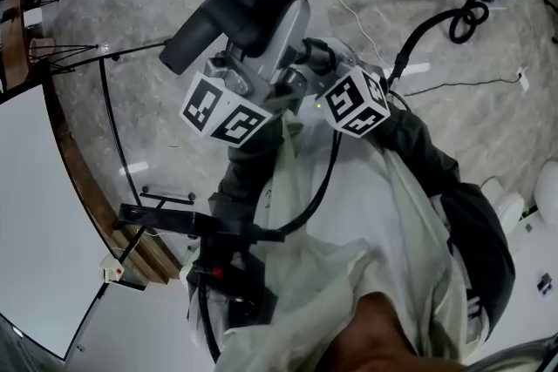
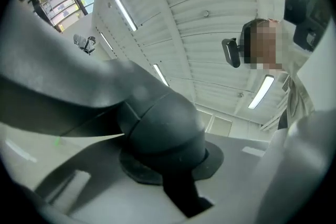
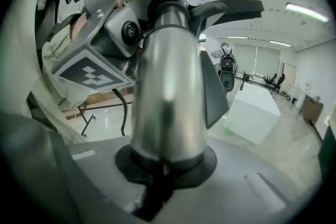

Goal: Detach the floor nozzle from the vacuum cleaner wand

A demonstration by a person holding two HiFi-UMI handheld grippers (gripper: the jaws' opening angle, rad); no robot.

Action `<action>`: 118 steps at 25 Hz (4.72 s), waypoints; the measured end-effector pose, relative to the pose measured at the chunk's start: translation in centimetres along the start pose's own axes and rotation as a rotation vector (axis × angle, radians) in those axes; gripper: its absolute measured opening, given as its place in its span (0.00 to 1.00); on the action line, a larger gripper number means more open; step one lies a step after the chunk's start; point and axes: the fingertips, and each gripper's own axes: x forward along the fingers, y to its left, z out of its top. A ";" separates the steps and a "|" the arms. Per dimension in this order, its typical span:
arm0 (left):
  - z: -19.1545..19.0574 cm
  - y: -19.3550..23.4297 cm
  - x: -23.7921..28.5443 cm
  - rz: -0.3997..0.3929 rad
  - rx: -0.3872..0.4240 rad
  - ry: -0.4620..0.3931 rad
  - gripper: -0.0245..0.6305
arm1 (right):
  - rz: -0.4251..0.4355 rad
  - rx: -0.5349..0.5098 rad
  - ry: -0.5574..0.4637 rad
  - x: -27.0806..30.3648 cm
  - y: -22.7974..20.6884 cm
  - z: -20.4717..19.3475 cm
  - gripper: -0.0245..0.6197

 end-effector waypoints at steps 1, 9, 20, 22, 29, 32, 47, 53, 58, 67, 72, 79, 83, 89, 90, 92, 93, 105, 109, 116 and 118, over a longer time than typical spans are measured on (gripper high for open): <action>0.0 0.1 0.0 0.006 -0.002 0.001 0.14 | 0.006 -0.002 0.005 0.0 0.0 -0.1 0.10; -0.1 -7.9 -1.6 -0.476 0.117 -0.080 0.15 | 0.605 -0.124 -0.098 -4.2 4.7 -0.3 0.10; -0.9 -4.9 -0.2 -0.303 -0.003 -0.042 0.15 | 0.622 0.007 -0.041 -4.0 4.9 -1.1 0.10; -0.5 -4.2 0.1 -0.246 -0.008 -0.028 0.15 | 0.470 0.010 -0.031 -3.3 3.8 -0.5 0.10; 0.6 -1.8 -0.5 -0.005 0.011 -0.032 0.14 | -0.029 -0.027 0.007 -1.6 0.4 0.1 0.10; 0.3 -1.3 -0.8 0.054 0.017 -0.032 0.14 | -0.021 -0.038 0.005 -1.3 0.5 -0.2 0.10; 1.0 -11.8 -3.4 -0.774 0.016 -0.134 0.15 | 1.155 -0.060 -0.017 -10.6 8.4 -0.2 0.10; 0.6 -7.6 -1.2 -0.506 0.002 -0.070 0.15 | 0.890 0.016 -0.047 -6.4 7.1 0.1 0.10; 1.1 -5.4 -0.2 -0.329 0.010 -0.019 0.14 | 0.372 0.019 -0.044 -3.3 3.7 1.3 0.10; 0.7 -1.8 -1.2 -0.143 0.012 -0.047 0.15 | 0.231 -0.044 -0.021 -0.6 2.5 0.3 0.10; 0.5 -8.5 -2.8 -0.567 0.069 -0.112 0.15 | 0.758 -0.105 -0.039 -5.4 6.3 -0.8 0.10; 1.5 -8.5 -1.9 -0.611 -0.021 -0.126 0.15 | 1.264 0.018 -0.016 -9.8 8.1 0.3 0.10; 1.3 -5.5 -0.7 -0.422 -0.047 -0.075 0.15 | 0.882 0.047 0.000 -5.9 6.4 0.6 0.10; 1.5 0.4 -0.4 -0.042 -0.062 -0.036 0.15 | 0.066 -0.001 0.069 -0.3 0.5 0.5 0.10; 1.5 1.1 -0.8 -0.012 -0.071 -0.042 0.15 | 0.068 -0.009 0.085 0.0 0.6 0.3 0.10; 1.5 1.1 -1.1 -0.028 -0.071 -0.050 0.15 | 0.142 -0.017 0.080 0.1 1.3 0.3 0.10; 1.5 0.4 -1.0 -0.068 -0.056 -0.049 0.15 | 0.181 -0.018 0.055 -0.1 1.6 0.5 0.10; 0.4 -6.7 0.2 -0.494 0.041 -0.050 0.15 | 0.799 -0.020 -0.098 -4.8 5.0 0.0 0.09; 0.5 -3.9 0.8 -0.255 0.039 -0.016 0.15 | 0.318 0.017 -0.081 -2.0 2.2 0.5 0.09; 1.6 -2.2 -0.1 -0.175 0.033 -0.037 0.15 | 0.112 -0.012 -0.060 -0.5 1.1 1.3 0.09; 2.0 -5.4 -1.0 -0.383 0.072 -0.074 0.15 | 0.302 -0.059 -0.100 -1.9 2.8 1.5 0.10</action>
